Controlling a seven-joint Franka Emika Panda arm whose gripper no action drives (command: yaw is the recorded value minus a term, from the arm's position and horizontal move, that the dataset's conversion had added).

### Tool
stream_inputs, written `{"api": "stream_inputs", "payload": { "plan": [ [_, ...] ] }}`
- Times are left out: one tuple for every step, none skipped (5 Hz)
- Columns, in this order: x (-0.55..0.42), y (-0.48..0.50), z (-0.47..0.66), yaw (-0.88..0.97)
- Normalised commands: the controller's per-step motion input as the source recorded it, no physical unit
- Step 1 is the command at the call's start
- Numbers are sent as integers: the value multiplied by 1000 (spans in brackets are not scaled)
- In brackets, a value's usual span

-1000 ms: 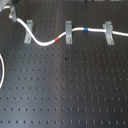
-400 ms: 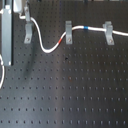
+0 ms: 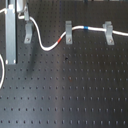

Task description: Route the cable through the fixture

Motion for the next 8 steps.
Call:
{"api": "stream_inputs", "payload": {
  "plan": [
    [-150,-52,131,-157],
    [-184,-18,194,-97],
    [-171,-20,271,-51],
    [-187,-24,245,0],
    [-229,46,147,9],
    [-301,166,4,37],
    [-218,264,-3,0],
    [-37,323,73,0]
  ]
}}
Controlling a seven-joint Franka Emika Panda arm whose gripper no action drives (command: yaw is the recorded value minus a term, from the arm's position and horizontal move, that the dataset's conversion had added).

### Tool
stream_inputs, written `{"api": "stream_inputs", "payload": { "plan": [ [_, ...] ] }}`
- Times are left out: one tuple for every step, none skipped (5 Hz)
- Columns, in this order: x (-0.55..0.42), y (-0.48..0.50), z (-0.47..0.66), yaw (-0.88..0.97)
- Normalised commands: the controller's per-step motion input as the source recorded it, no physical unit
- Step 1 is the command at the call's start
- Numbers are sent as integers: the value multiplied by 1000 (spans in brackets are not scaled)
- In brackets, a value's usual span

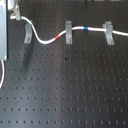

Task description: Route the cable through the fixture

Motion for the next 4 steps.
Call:
{"api": "stream_inputs", "payload": {
  "plan": [
    [-28,224,325,0],
    [-30,98,397,0],
    [-68,130,412,0],
    [-316,-33,346,57]
  ]
}}
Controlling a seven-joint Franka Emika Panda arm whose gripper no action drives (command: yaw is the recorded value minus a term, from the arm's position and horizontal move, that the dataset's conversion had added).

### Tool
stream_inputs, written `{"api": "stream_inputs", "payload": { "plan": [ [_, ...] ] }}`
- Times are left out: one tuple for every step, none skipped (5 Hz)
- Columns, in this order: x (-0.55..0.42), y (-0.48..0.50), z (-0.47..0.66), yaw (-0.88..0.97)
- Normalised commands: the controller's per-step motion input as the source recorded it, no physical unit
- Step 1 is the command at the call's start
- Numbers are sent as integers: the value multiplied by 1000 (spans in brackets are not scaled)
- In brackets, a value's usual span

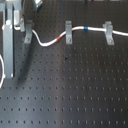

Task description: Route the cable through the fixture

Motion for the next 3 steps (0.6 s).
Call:
{"api": "stream_inputs", "payload": {
  "plan": [
    [-428,-46,10,174],
    [-297,-20,5,160],
    [-285,-6,2,171]
  ]
}}
